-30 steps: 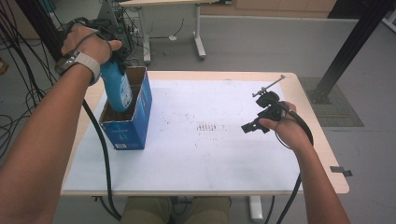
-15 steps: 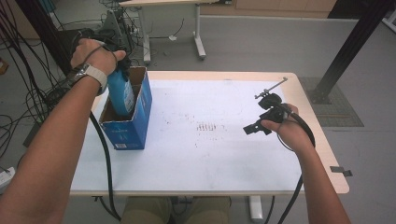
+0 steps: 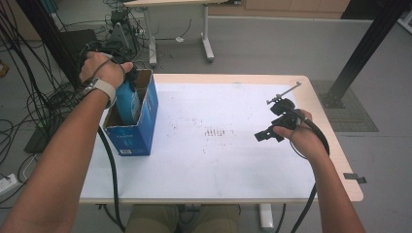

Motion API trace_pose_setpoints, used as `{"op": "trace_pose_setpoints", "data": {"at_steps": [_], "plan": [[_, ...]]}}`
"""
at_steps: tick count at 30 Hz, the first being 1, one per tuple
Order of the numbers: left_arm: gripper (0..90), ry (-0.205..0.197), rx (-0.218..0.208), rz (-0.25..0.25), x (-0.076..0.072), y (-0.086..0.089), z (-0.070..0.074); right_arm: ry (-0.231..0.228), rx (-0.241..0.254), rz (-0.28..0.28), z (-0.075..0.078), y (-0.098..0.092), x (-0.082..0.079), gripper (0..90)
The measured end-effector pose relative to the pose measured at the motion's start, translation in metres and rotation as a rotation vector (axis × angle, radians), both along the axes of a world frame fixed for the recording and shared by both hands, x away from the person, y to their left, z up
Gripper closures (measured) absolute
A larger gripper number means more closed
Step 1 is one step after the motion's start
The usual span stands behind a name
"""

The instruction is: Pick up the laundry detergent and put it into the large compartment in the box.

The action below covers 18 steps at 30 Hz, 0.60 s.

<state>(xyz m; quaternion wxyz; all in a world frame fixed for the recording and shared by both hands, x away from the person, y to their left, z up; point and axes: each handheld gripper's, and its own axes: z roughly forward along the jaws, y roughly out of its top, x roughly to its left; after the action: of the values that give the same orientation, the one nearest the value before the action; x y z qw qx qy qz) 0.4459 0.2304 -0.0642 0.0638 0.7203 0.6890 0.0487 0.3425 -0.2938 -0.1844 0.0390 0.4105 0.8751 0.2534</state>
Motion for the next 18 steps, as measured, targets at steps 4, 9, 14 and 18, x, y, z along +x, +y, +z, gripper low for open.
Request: {"op": "trace_pose_setpoints", "data": {"at_steps": [4,9,14,18], "plan": [[39.3,-0.004,-0.015,0.005,-0.001,0.004,-0.005,0.000,-0.001,-0.003,0.001,0.000,0.000,9.3],[39.3,0.007,-0.012,0.005,0.001,0.005,-0.013,-0.009,-0.001,0.003,0.001,0.001,-0.001,9.3],[39.2,-0.004,-0.004,0.001,-0.001,0.004,-0.018,-0.004,0.000,0.001,0.000,0.002,-0.001,9.3],[39.3,-0.005,-0.007,-0.001,0.000,0.003,-0.021,-0.001,0.001,-0.004,-0.001,0.002,-0.001,9.3]]}}
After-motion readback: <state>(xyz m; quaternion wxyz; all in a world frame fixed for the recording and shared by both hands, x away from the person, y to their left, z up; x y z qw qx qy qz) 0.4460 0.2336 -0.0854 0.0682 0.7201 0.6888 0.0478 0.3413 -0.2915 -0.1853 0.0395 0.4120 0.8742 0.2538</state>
